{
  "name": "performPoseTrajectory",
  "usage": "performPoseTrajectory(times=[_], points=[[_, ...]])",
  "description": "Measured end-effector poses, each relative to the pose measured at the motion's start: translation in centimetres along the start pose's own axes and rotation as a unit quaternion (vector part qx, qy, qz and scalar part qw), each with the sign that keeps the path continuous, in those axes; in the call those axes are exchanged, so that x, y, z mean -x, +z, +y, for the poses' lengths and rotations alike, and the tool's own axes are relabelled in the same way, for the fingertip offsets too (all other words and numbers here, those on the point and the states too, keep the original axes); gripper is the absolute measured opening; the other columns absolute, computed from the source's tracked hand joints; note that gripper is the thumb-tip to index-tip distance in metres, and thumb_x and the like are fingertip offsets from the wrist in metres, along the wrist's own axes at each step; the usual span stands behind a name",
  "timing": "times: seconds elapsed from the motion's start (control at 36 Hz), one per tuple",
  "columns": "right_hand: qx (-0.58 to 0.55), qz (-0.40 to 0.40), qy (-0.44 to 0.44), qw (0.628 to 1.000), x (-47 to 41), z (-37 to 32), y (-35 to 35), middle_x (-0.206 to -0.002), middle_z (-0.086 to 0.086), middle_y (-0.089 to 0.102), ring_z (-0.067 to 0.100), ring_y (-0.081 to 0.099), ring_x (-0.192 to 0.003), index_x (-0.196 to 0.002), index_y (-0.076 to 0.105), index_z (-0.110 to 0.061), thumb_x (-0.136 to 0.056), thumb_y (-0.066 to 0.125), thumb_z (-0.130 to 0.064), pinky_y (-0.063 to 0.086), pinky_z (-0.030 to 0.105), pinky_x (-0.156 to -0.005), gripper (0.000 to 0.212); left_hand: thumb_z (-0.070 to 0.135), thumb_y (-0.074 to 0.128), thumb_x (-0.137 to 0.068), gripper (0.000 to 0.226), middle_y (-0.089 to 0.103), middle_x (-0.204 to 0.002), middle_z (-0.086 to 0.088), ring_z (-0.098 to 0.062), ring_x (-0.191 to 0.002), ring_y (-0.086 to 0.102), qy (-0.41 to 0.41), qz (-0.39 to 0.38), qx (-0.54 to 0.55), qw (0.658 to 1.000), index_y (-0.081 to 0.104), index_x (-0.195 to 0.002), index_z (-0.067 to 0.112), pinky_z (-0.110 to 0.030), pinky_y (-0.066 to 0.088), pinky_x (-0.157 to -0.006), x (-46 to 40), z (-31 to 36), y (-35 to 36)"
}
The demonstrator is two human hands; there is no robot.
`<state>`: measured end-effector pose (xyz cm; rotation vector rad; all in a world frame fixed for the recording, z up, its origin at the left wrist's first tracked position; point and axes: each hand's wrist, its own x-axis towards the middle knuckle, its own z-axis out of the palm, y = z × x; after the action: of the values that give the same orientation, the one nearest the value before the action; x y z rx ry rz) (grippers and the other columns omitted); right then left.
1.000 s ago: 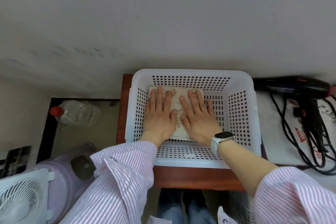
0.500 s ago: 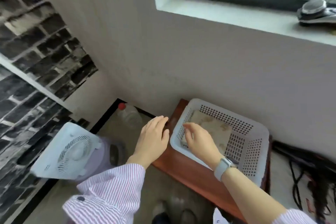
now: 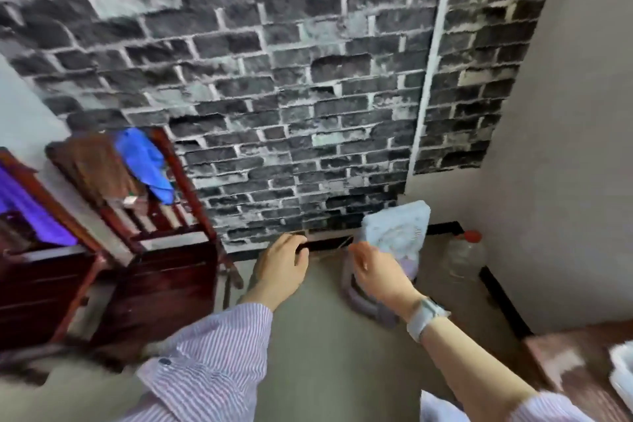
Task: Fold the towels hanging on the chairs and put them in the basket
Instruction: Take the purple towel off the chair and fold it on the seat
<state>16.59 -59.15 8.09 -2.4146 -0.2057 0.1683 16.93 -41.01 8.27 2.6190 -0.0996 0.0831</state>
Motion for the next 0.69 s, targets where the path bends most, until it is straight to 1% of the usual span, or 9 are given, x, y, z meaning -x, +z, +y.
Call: performPoseTrajectory(times=[0.08, 0.17, 0.22, 0.28, 0.36, 0.47, 0.53, 0.61, 0.69], points=[[0.014, -0.032, -0.046, 0.998, -0.4, -7.3, 6.2, -0.11, 0.012, 0.064, 0.032, 0.057, -0.105, -0.109, 0.058, -0.01, -0.093, 0.04, -0.017, 0.041, 0.032, -0.08, 0.025, 0.028, 0.042, -0.091, 0.035, 0.059, -0.12, -0.004, -0.023, -0.111, 0.054, -0.074, 0.038, -0.002, 0.996, 0.059, -0.117, 0.013, -0.029, 0.04, -0.095, 5.0, -8.5, -5.3], [0.021, -0.084, -0.094, 0.992, -0.6, -14.7, 12.4, -0.108, 0.013, 0.064, 0.034, 0.058, -0.102, -0.105, 0.059, -0.01, -0.094, 0.04, -0.019, 0.039, 0.028, -0.075, 0.024, 0.03, 0.04, -0.087, 0.038, 0.062, -0.114, -0.007, -0.026, -0.11, 0.054, -0.144, 0.069, -0.007, 0.987, 0.061, -0.113, 0.012, -0.031, 0.04, -0.096, 9.8, -16.5, -10.2], [0.022, -0.111, -0.126, 0.986, -0.5, -19.3, 16.0, -0.107, 0.011, 0.066, 0.033, 0.06, -0.1, -0.103, 0.06, -0.011, -0.094, 0.038, -0.02, 0.045, 0.033, -0.079, 0.025, 0.023, 0.047, -0.091, 0.03, 0.06, -0.118, -0.007, -0.025, -0.111, 0.053, -0.181, 0.086, -0.016, 0.98, 0.06, -0.116, 0.012, -0.029, 0.037, -0.097, 12.7, -21.0, -13.0], [0.033, -0.149, -0.152, 0.976, -0.3, -23.5, 19.5, -0.103, 0.011, 0.066, 0.033, 0.06, -0.097, -0.098, 0.058, -0.013, -0.095, 0.036, -0.023, 0.046, 0.035, -0.079, 0.024, 0.021, 0.048, -0.092, 0.03, 0.059, -0.12, -0.006, -0.024, -0.113, 0.053, -0.208, 0.105, -0.02, 0.972, 0.059, -0.118, 0.012, -0.03, 0.038, -0.098, 15.4, -25.0, -15.6], [0.044, -0.192, -0.187, 0.963, -0.5, -29.3, 24.3, -0.106, 0.009, 0.065, 0.03, 0.061, -0.098, -0.104, 0.058, -0.009, -0.096, 0.035, -0.022, 0.049, 0.041, -0.085, 0.028, 0.024, 0.045, -0.094, 0.031, 0.057, -0.123, -0.004, -0.02, -0.114, 0.052, -0.252, 0.131, -0.017, 0.959, 0.056, -0.121, 0.014, -0.03, 0.04, -0.097, 18.6, -30.1, -19.3], [0.064, -0.237, -0.24, 0.939, -1.5, -35.8, 29.4, -0.109, 0.009, 0.064, 0.028, 0.06, -0.1, -0.11, 0.058, -0.006, -0.095, 0.035, -0.021, 0.047, 0.04, -0.088, 0.031, 0.022, 0.043, -0.095, 0.031, 0.056, -0.122, -0.005, -0.019, -0.111, 0.052, -0.296, 0.162, -0.014, 0.941, 0.056, -0.121, 0.013, -0.027, 0.039, -0.092, 21.1, -35.7, -23.0], [0.071, -0.252, -0.261, 0.929, -2.5, -38.3, 32.1, -0.107, 0.008, 0.065, 0.029, 0.061, -0.099, -0.107, 0.059, -0.009, -0.094, 0.037, -0.023, 0.048, 0.04, -0.086, 0.03, 0.021, 0.044, -0.094, 0.029, 0.058, -0.118, -0.006, -0.019, -0.108, 0.052, -0.311, 0.177, -0.013, 0.934, 0.057, -0.118, 0.012, -0.025, 0.038, -0.089, 21.8, -38.5, -24.5], [0.071, -0.265, -0.283, 0.919, -5.1, -42.0, 36.5, -0.105, 0.004, 0.066, 0.025, 0.062, -0.096, -0.101, 0.061, -0.016, -0.094, 0.037, -0.026, 0.049, 0.037, -0.085, 0.028, 0.022, 0.045, -0.093, 0.029, 0.057, -0.117, -0.006, -0.019, -0.108, 0.052, -0.341, 0.199, -0.003, 0.919, 0.057, -0.119, 0.013, -0.029, 0.039, -0.092, 22.0, -43.0, -26.8], [0.067, -0.263, -0.303, 0.913, -8.6, -46.0, 40.7, -0.096, 0.007, 0.067, 0.027, 0.063, -0.087, -0.094, 0.061, -0.011, -0.094, 0.036, -0.023, 0.05, 0.043, -0.08, 0.028, 0.023, 0.042, -0.095, 0.031, 0.054, -0.121, -0.005, -0.02, -0.109, 0.051, -0.36, 0.218, -0.004, 0.907, 0.054, -0.122, 0.014, -0.034, 0.043, -0.096, 20.8, -48.0, -29.6]])
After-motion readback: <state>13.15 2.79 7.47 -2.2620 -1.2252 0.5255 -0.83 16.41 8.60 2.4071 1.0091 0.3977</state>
